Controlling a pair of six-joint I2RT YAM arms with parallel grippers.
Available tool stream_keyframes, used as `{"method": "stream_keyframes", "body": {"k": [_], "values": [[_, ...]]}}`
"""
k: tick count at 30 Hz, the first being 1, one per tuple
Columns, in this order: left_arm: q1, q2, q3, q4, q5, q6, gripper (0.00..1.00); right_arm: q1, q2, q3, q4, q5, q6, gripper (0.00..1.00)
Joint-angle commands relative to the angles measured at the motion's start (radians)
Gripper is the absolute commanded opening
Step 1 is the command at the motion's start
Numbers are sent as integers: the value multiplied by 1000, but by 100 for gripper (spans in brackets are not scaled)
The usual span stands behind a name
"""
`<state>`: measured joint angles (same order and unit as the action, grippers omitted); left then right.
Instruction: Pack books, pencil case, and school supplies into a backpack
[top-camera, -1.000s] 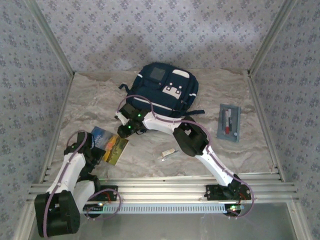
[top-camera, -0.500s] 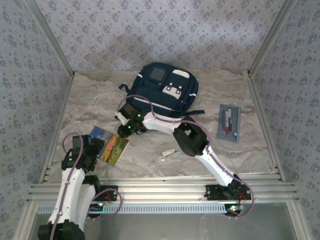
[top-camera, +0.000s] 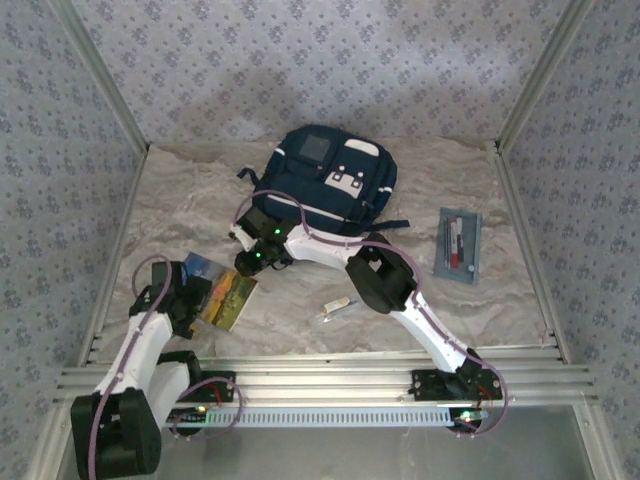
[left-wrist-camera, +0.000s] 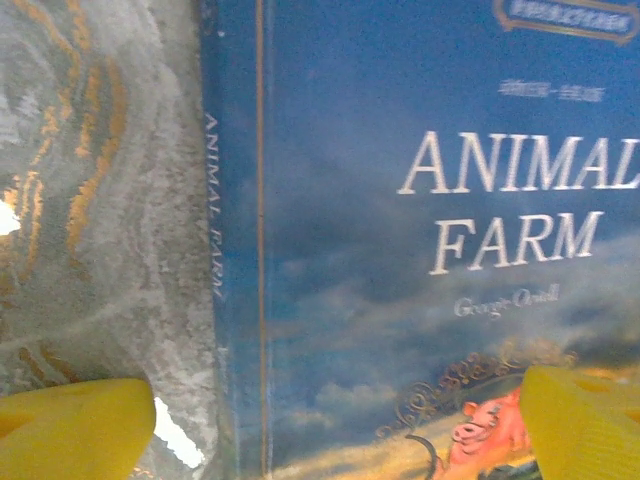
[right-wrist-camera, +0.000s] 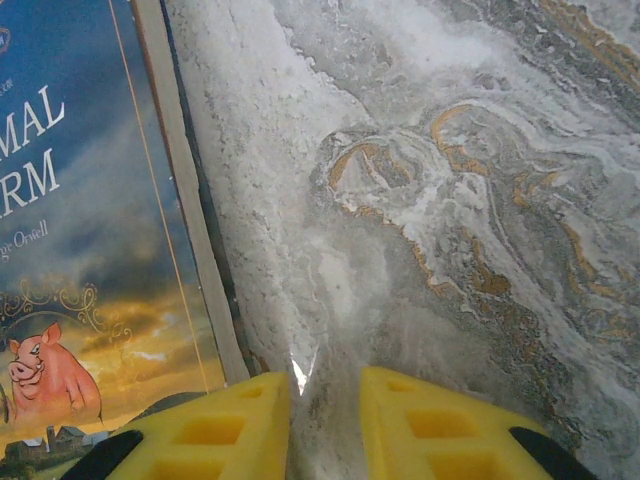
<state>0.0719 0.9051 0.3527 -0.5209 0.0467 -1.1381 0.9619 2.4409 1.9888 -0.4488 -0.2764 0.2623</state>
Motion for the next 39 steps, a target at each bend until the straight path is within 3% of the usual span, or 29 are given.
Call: {"method": "stream_keyframes", "body": {"k": [1, 8, 14, 19, 30, 36, 39], "values": [[-2, 84, -107, 341, 92, -24, 92, 17, 40, 10, -87, -4, -15, 27], [-1, 35, -147, 524, 86, -11, 87, 20, 54, 25, -91, -27, -24, 24], [-2, -25, -152, 583, 110, -4, 84, 22, 65, 38, -126, -29, -23, 24], [-1, -79, -127, 527, 110, -12, 79, 20, 62, 41, -134, -23, -23, 23], [4, -185, -18, 202, 57, -2, 80, 22, 62, 38, -128, -10, -17, 24], [8, -167, -38, 208, 53, -22, 80, 23, 62, 37, -123, -16, -21, 24], [8, -139, -79, 308, 96, -56, 80, 21, 63, 33, -119, -26, -22, 24]]}}
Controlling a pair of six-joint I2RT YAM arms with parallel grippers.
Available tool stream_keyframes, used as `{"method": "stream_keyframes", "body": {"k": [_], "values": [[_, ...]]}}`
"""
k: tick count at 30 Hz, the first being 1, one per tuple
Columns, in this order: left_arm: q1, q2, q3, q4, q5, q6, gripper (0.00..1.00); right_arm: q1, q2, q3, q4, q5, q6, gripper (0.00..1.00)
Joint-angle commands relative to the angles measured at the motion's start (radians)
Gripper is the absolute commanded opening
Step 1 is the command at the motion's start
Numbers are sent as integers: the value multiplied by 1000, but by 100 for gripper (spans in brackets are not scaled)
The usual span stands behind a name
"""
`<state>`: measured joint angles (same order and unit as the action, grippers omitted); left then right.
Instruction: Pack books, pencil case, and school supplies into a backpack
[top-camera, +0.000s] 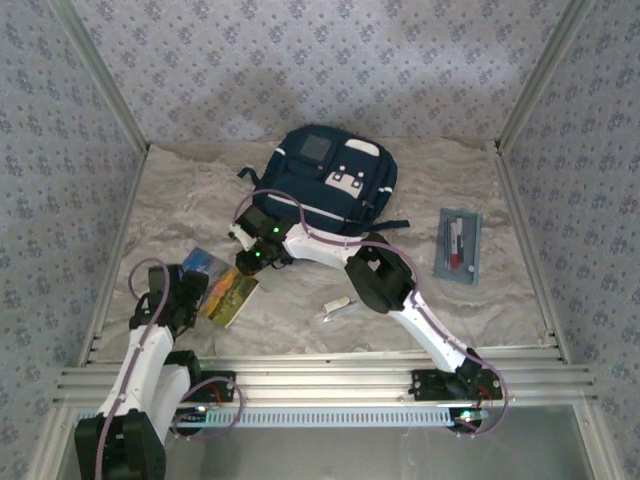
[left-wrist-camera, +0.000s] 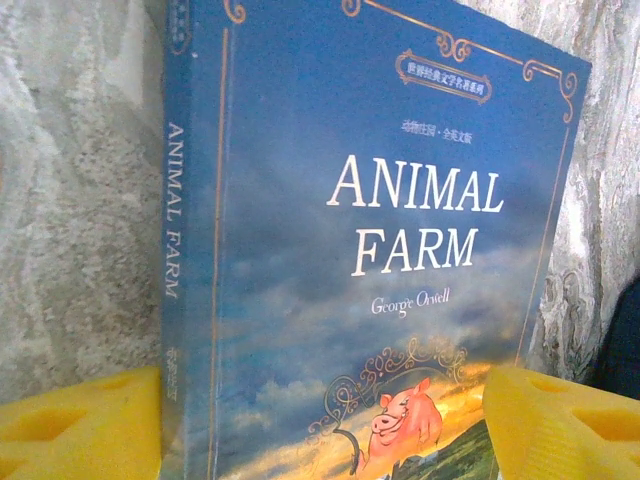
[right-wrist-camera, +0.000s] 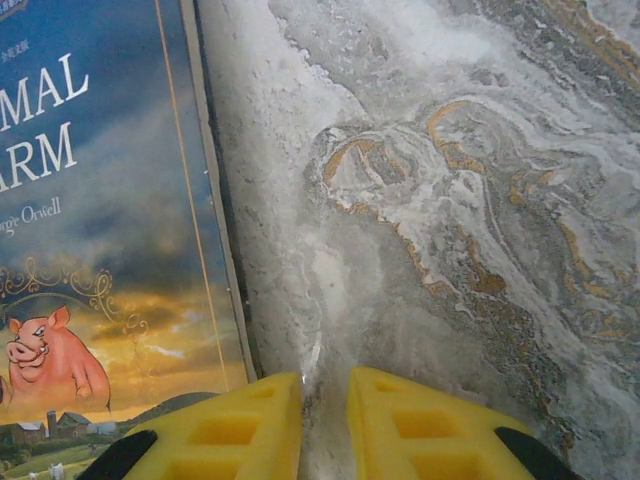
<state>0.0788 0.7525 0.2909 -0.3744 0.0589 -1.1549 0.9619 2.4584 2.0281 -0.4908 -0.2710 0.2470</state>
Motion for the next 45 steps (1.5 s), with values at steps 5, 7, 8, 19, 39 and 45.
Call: {"method": "stream_keyframes", "body": {"k": [5, 7, 8, 19, 39, 45], "values": [[1, 31, -61, 346, 153, -24, 79, 20, 57, -2, -89, -50, -8, 24], [1, 30, -61, 374, 177, -18, 78, 17, 58, 0, -89, -51, -7, 23], [0, 26, -61, 385, 183, -16, 77, 17, 60, 3, -88, -51, -7, 24], [0, -50, -34, 407, 262, -38, 60, 16, 64, 16, -106, -48, -9, 24], [-1, 54, -13, 399, 304, 21, 30, 0, 23, -16, -120, -2, 4, 27], [-1, 17, 34, 287, 259, 56, 0, -10, -14, -17, -134, -4, 4, 28]]}}
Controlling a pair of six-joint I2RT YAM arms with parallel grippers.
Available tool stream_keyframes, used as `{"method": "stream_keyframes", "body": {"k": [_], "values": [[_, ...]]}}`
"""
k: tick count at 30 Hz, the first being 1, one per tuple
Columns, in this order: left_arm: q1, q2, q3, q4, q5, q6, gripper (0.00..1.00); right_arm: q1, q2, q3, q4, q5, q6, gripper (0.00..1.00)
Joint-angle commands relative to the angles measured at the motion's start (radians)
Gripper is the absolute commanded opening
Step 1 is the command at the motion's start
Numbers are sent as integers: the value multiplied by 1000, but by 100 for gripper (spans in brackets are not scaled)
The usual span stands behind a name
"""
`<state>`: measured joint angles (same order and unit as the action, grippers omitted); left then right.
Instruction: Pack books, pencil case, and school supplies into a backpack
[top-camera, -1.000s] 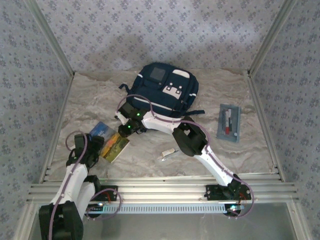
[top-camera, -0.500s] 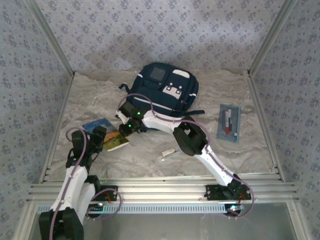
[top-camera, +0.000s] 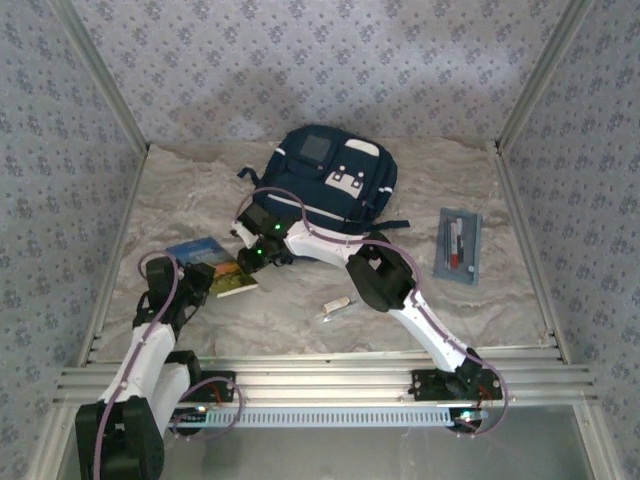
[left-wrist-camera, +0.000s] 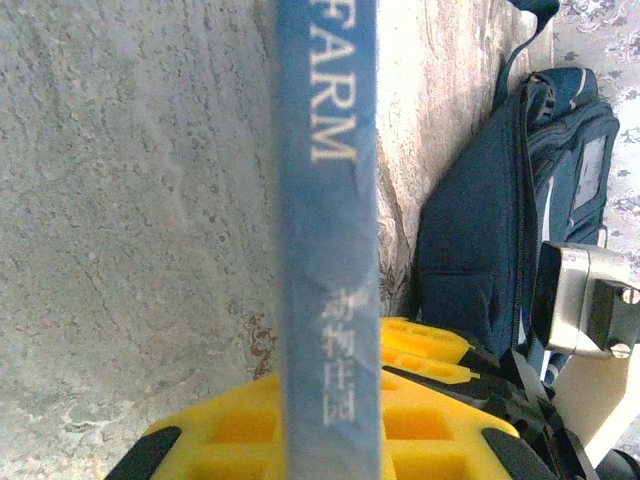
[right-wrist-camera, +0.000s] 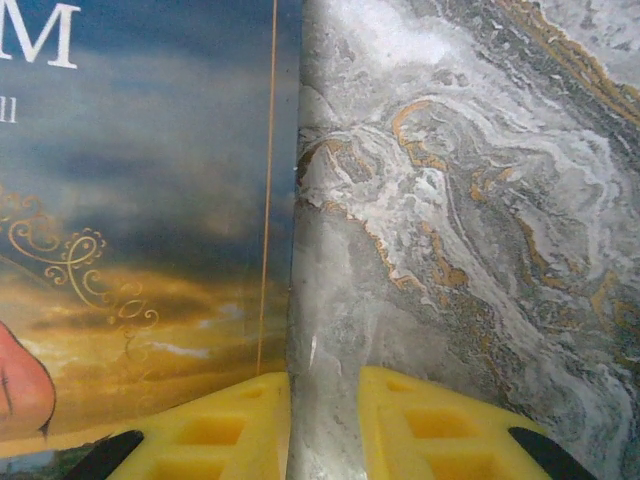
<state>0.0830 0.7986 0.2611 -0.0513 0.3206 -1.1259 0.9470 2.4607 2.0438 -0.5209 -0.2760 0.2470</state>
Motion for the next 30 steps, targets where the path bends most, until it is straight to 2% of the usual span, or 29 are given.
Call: {"method": "stream_keyframes", "body": {"k": [1, 8, 11, 14, 18, 24, 27, 30], "values": [[-5, -37, 77, -60, -13, 34, 0, 0, -31, -34, -108, 3, 7, 30], [-10, 5, 239, -180, -81, 74, 0, -65, -212, -115, -111, 53, 30, 52], [-48, 53, 302, -123, -125, 63, 0, -104, -312, -190, -84, 61, 44, 57], [-139, 125, 359, -3, -210, 49, 0, -143, -400, -264, -84, 64, 62, 66], [-270, 263, 454, 185, -316, 64, 0, -215, -534, -411, 20, 36, 137, 100], [-379, 494, 585, 455, -344, 67, 0, -331, -734, -645, 245, -72, 323, 100], [-428, 587, 633, 576, -351, 57, 0, -360, -809, -737, 352, -109, 432, 100], [-488, 646, 645, 709, -409, 51, 0, -370, -861, -839, 517, -131, 598, 100]]}}
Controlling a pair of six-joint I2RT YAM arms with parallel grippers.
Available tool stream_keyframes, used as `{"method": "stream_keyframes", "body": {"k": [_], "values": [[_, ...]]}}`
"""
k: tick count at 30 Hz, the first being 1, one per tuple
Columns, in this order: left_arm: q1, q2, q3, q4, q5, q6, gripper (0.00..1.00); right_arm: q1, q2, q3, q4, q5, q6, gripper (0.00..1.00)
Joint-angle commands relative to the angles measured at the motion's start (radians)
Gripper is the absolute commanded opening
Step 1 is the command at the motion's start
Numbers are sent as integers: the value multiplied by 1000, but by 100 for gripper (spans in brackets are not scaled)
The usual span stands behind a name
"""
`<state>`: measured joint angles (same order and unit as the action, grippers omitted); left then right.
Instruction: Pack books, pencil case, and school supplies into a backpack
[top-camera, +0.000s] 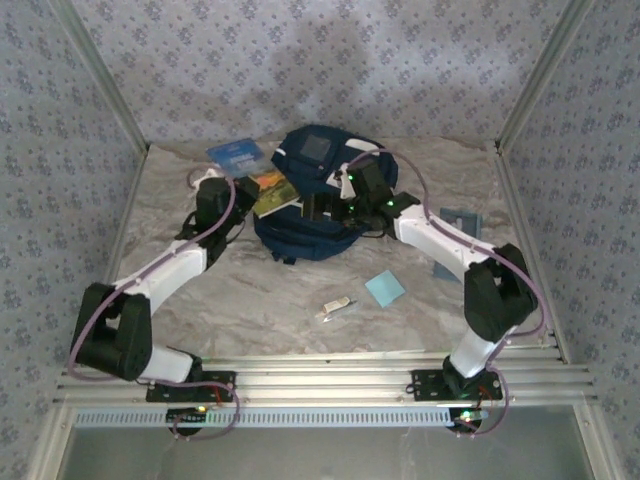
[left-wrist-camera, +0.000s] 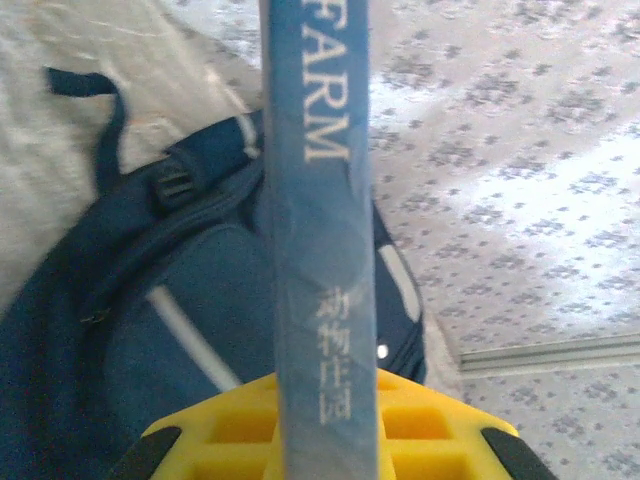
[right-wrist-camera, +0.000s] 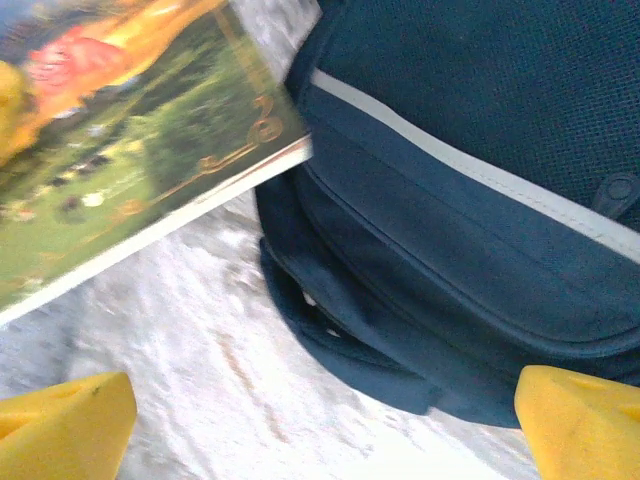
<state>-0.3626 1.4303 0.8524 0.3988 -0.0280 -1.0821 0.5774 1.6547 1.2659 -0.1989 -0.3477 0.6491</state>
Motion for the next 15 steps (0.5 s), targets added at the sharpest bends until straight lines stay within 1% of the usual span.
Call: {"method": "stream_keyframes", "body": {"k": [1, 4, 6, 10, 12, 15], "values": [[-63, 28, 51, 302, -85, 3, 0, -1, -66, -118, 267, -62, 263, 100], [-113, 67, 42, 395, -142, -37, 0, 8, -72, -227, 513, -30, 421, 100], [-138, 91, 39, 428, -157, -77, 0, 10, -57, -260, 614, -7, 481, 100], [-180, 118, 26, 470, -173, -164, 0, 11, -15, -264, 715, 35, 532, 100], [-195, 121, 23, 466, -175, -192, 0, 11, 4, -275, 782, 51, 558, 100], [-213, 128, 15, 466, -171, -230, 0, 8, 41, -278, 877, 49, 603, 100]]}}
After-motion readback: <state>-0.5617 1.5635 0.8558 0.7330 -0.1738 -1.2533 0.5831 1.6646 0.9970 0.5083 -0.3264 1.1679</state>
